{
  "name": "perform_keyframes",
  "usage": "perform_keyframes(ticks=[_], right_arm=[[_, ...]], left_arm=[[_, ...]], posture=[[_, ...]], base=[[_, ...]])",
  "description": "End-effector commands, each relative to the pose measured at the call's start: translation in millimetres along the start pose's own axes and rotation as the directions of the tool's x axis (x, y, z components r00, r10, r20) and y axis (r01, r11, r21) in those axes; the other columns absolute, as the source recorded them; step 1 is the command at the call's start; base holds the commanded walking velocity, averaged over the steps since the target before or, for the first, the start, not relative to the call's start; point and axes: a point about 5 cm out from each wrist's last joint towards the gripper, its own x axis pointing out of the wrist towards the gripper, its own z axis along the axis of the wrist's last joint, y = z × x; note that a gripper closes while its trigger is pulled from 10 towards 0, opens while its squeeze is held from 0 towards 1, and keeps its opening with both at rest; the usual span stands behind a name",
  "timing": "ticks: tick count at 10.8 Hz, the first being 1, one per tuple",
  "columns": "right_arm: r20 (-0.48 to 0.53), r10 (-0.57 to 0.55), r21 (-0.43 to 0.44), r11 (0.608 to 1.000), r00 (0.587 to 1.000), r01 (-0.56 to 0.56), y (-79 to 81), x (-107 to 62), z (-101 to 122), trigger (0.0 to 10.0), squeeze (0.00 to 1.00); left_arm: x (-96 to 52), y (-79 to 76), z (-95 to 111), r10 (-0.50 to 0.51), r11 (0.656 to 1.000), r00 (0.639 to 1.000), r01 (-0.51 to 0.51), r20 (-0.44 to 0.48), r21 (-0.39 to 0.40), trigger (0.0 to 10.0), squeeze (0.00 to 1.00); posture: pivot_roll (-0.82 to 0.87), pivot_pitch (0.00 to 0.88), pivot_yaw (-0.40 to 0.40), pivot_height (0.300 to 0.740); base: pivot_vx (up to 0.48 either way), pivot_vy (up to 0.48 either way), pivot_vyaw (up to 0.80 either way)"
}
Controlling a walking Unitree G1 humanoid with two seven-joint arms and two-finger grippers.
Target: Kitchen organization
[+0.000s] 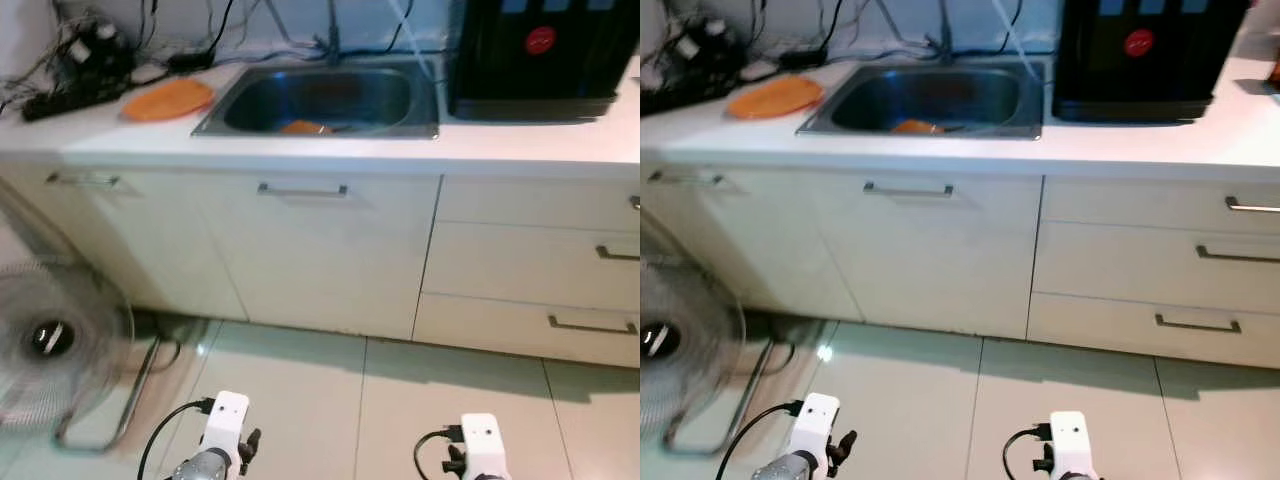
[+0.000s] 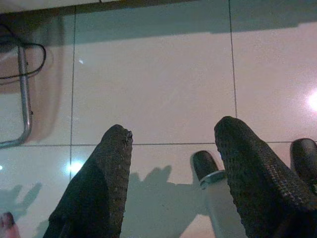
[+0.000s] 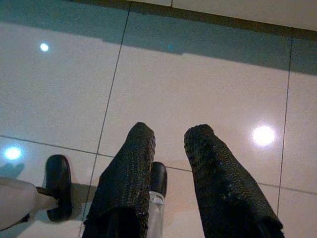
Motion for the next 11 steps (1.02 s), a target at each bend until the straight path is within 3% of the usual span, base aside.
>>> perform_keyframes(ticks=[1, 6, 11], right_arm=[[-0.015, 0.012, 0.008, 1.0, 1.0, -0.011, 5.1, 0.3, -1.4, 10.0, 0.0], [-0.014, 0.009, 0.02, 1.0, 1.0, -0.008, 4.8, 0.0, -2.2, 10.0, 0.0], [-0.006, 0.01, 0.02, 1.0, 1.0, -0.01, 5.9, 0.1, -1.3, 10.0, 0.0]], left_arm=[[-1.8, 8.2, -4.9, 0.027, 1.0, 0.999, -0.027, -0.02, -0.009, 10.0, 0.0], [-2.9, 9.6, -8.4, 0.034, 0.999, 0.999, -0.034, -0.027, -0.008, 10.0, 0.0], [-2.3, 9.1, -6.1, 0.039, 0.999, 0.999, -0.039, -0.017, 0.017, 10.0, 0.0]], posture=[[-0.01, 0.066, 0.131, 0.74], [-0.01, 0.068, 0.132, 0.74], [0.0, 0.069, 0.133, 0.74]], base=[[0.0, 0.409, 0.0], [0.0, 0.42, 0.0], [0.0, 0.0, 0.0]])
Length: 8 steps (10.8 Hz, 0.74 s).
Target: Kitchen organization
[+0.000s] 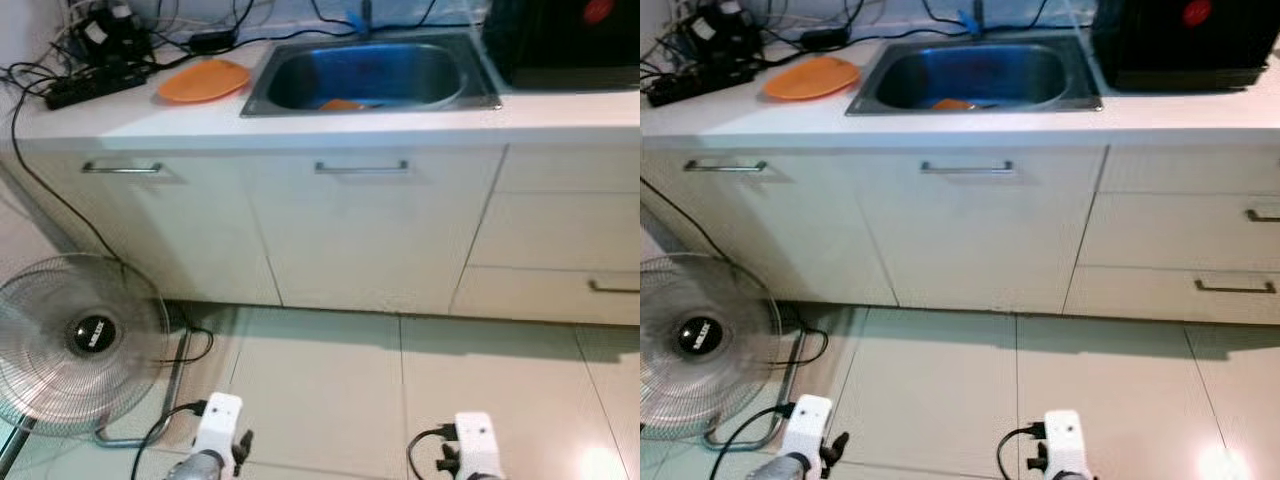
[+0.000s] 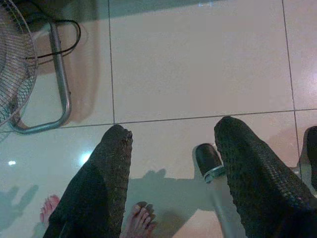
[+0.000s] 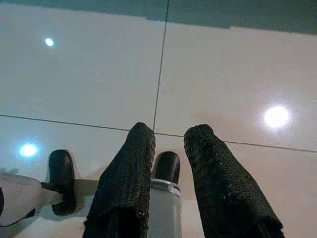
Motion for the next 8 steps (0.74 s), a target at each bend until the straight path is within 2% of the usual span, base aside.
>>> perform_keyframes(ticks=[1, 4, 6, 8], right_arm=[[-0.006, 0.011, 0.002, 1.0, 1.0, -0.011, 3.4, -0.7, -2.6, 10.0, 0.0], [-0.004, 0.021, -0.009, 1.0, 1.0, -0.021, 4.4, -0.8, -2.8, 10.0, 0.0], [-0.007, 0.017, 0.012, 1.0, 1.0, -0.016, 3.9, -1.0, -3.6, 10.0, 0.0], [-0.004, 0.016, -0.019, 1.0, 1.0, -0.016, 0.2, -0.3, -1.2, 10.0, 0.0]], left_arm=[[-0.8, 5.2, -2.6, 0.025, 1.0, 1.0, -0.025, -0.013, 0.009, 10.0, 0.0], [-0.9, 6.7, -2.8, 0.038, 0.999, 0.999, -0.037, -0.019, 0.007, 10.0, 0.0], [-0.7, 6.3, -2.9, 0.041, 0.999, 0.999, -0.04, -0.023, 0.006, 10.0, 0.0], [1.3, 0.8, 2.5, 0.031, 1.0, 0.999, -0.031, -0.015, 0.003, 10.0, 0.0]], posture=[[0.0, 0.068, 0.133, 0.74], [0.0, 0.07, 0.133, 0.74], [-0.01, 0.067, 0.13, 0.74], [-0.04, 0.047, 0.115, 0.74]], base=[[0.0, 0.0, 0.0], [0.0, 0.301, 0.0], [0.0, 0.339, 0.0], [0.0, 0.341, 0.0]])
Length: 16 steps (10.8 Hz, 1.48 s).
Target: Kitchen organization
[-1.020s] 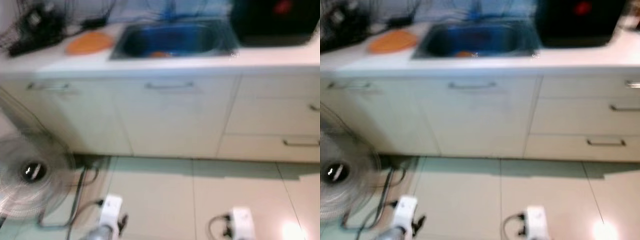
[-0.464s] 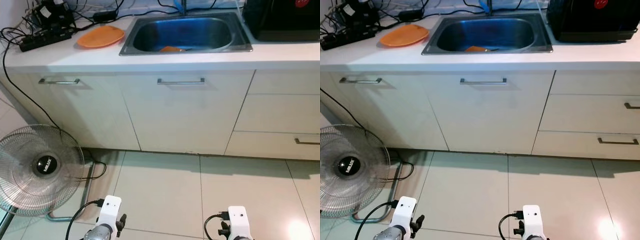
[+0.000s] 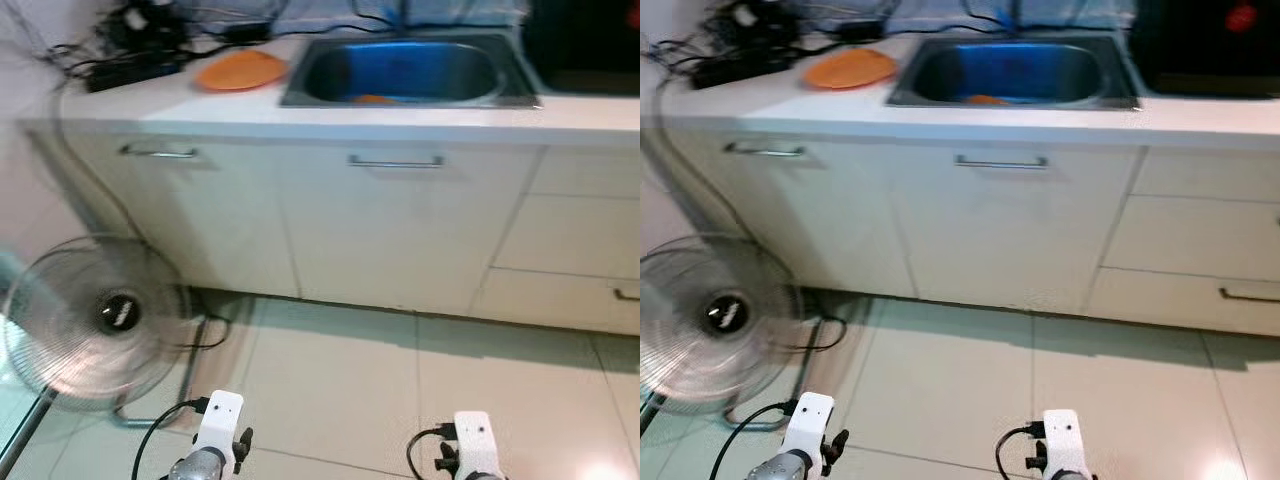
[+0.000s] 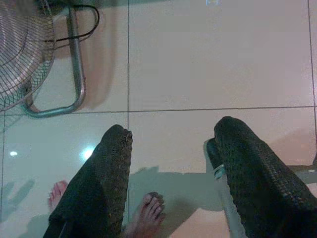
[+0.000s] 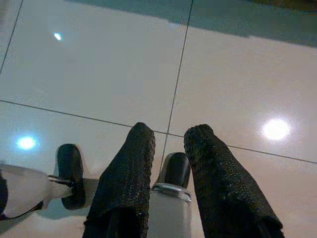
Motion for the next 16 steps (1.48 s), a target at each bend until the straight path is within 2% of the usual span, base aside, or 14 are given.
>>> perform_keyframes(ticks=[1, 4, 6, 8, 13, 16], right_arm=[[-0.01, 0.002, -0.007, 1.0, 1.0, -0.002, -0.7, -0.7, -2.7, 10.0, 0.0], [-0.013, 0.004, -0.049, 0.999, 1.0, -0.005, -8.3, -1.2, -2.7, 10.0, 0.0], [-0.013, 0.006, -0.054, 0.999, 1.0, -0.006, -8.3, -1.5, -3.6, 10.0, 0.0], [-0.018, 0.015, -0.053, 0.998, 1.0, -0.016, -5.7, -2.4, -6.5, 10.0, 0.0], [-0.027, 0.015, -0.04, 0.999, 1.0, -0.016, -3.4, -3.2, -9.7, 10.0, 0.0], [-0.022, 0.009, -0.027, 1.0, 1.0, -0.009, -1.5, -2.0, -6.8, 10.0, 0.0]], left_arm=[[0.5, -0.7, 0.4, 0.012, 1.0, 1.0, -0.012, -0.009, -0.007, 10.0, 0.0], [1.2, -11.5, 3.6, -0.001, 0.999, 1.0, 0.002, 0.025, -0.037, 10.0, 0.0], [0.4, -9.9, 1.2, 0.006, 0.999, 1.0, -0.005, 0.023, -0.042, 10.0, 0.0], [-0.6, -7.2, -2.0, 0.015, 1.0, 1.0, -0.015, 0.02, -0.014, 10.0, 0.0], [-0.9, -5.3, -3.0, 0.02, 1.0, 1.0, -0.021, 0.015, 0.013, 10.0, 0.0], [-0.2, -3.7, 2.1, 0.025, 1.0, 0.999, -0.025, 0.038, -0.017, 10.0, 0.0]], posture=[[-0.04, 0.045, 0.101, 0.74], [-0.02, 0.04, 0.061, 0.74], [-0.02, 0.036, 0.058, 0.74], [-0.01, 0.038, 0.07, 0.74], [-0.02, 0.039, 0.085, 0.74], [-0.02, 0.044, 0.092, 0.74]], base=[[0.0, 0.341, 0.0], [0.0, 0.223, 0.0], [0.0, 0.0, 0.0], [0.0, 0.0, 0.0], [0.0, -0.436, 0.0], [0.0, 0.0, 0.0]])
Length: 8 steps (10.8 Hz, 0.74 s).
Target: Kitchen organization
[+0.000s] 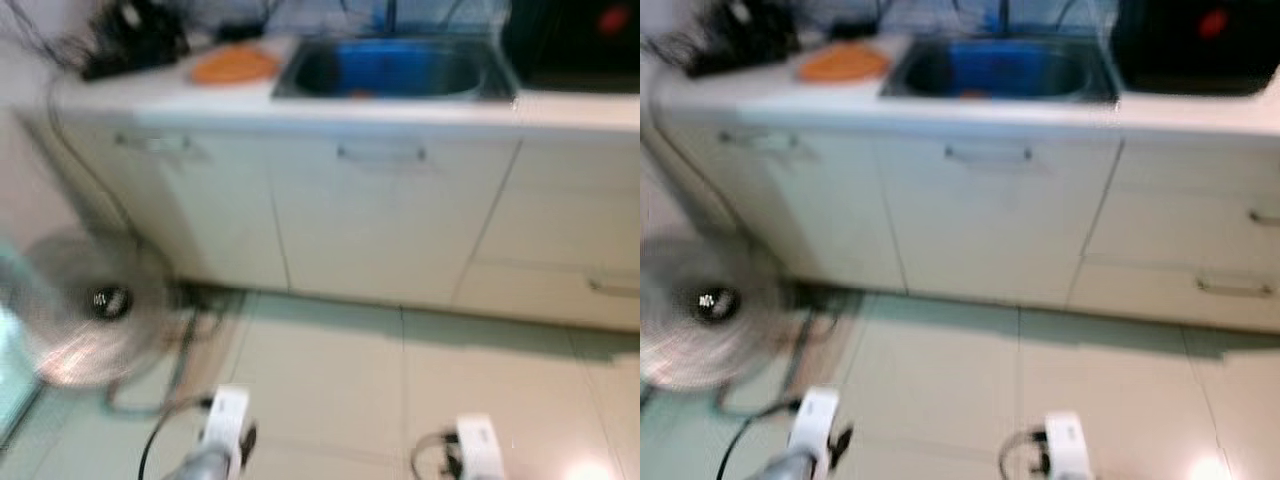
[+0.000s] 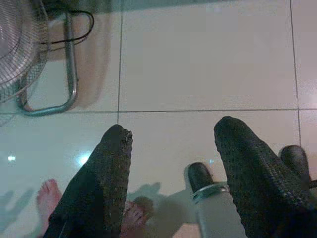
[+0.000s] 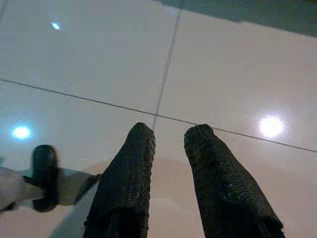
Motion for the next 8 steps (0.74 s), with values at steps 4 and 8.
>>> perform_keyframes(ticks=[4, 8], right_arm=[[0.01, -0.008, 0.022, 1.0, 1.0, 0.007, 0.9, 1.5, 4.6, 10.0, 0.0], [0.005, -0.005, 0.023, 1.0, 1.0, 0.005, -0.2, 1.6, 4.6, 10.0, 0.0]], left_arm=[[0.6, 5.8, 2.6, 0.015, 1.0, 1.0, -0.015, -0.001, 0.003, 10.0, 0.0], [0.5, 6.8, 1.9, 0.022, 1.0, 1.0, -0.022, -0.004, -0.011, 10.0, 0.0]], posture=[[-0.02, 0.043, 0.102, 0.74], [-0.01, 0.048, 0.094, 0.74]], base=[[0.0, 0.0, 0.0], [0.26, 0.0, 0.0]])
